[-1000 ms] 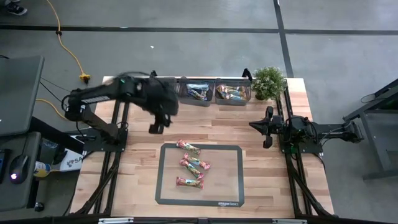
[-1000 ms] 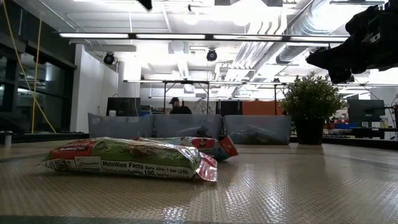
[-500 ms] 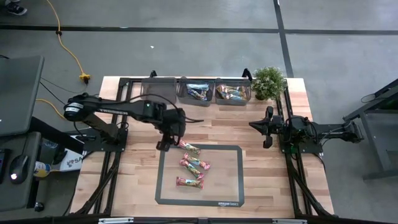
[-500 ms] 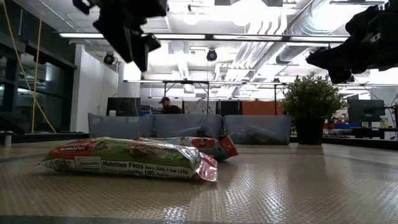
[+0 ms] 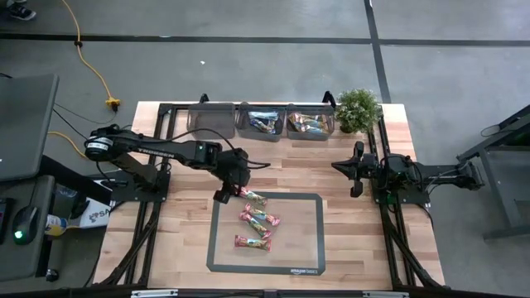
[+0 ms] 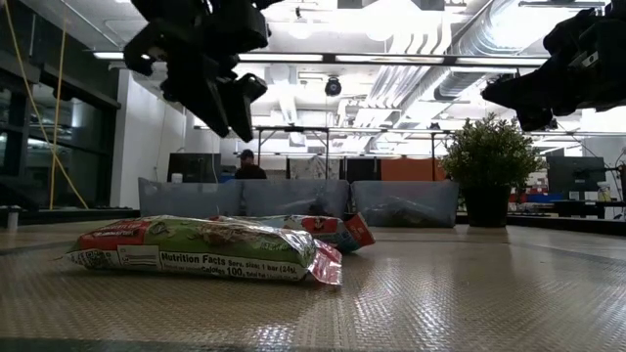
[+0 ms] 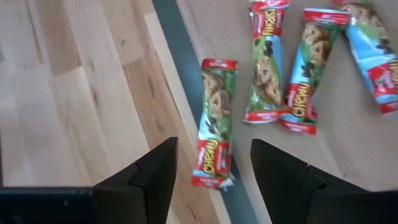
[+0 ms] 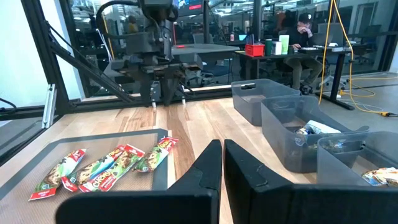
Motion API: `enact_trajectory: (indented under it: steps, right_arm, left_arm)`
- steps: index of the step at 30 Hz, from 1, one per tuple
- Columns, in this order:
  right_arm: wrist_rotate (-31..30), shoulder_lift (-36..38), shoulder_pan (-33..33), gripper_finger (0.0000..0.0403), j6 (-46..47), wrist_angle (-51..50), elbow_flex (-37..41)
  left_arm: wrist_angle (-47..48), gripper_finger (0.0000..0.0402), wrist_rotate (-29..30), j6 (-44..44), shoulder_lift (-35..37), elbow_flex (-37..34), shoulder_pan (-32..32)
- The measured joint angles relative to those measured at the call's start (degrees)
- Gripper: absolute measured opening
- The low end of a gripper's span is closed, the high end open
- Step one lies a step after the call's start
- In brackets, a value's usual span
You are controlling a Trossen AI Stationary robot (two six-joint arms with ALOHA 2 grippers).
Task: Pick and place Granola Bars by type
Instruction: Put the red granola bar into the left black bin
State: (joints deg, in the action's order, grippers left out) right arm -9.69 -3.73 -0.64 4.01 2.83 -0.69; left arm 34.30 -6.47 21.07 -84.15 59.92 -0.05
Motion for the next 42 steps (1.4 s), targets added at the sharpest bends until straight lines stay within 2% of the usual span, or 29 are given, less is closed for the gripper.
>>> enact_trajectory:
  steps: [4,14,19,30,42]
  right_arm:
    - [0.00,0.00,0.01,0.0000,0.00,-0.02,0.00]
    - [-0.01,-0.53,0.00,0.0000,0.00,0.33,0.09]
    - [0.00,-0.74,0.00,0.0000,0.00,0.33,0.09]
    - [-0.02,-0.76,0.02,0.0000,0.00,0.52,0.09]
    - [-0.02,-0.77,0.00,0.0000,0.00,0.68,0.09]
  left_arm:
    - [-0.83,0.0200,-0.37,1.57,-1.04,-0.21,0.04]
    - [-1.47,0.0200,-3.46,1.77,-8.66,-0.15,-0.33]
    - [-2.27,0.0201,-2.96,1.25,-9.94,-0.15,-0.33]
    - [-5.00,0.0276,0.60,0.44,-11.74,-0.16,-0.33]
    - [-8.08,0.0281,-0.78,3.29,-13.17,-0.05,-0.33]
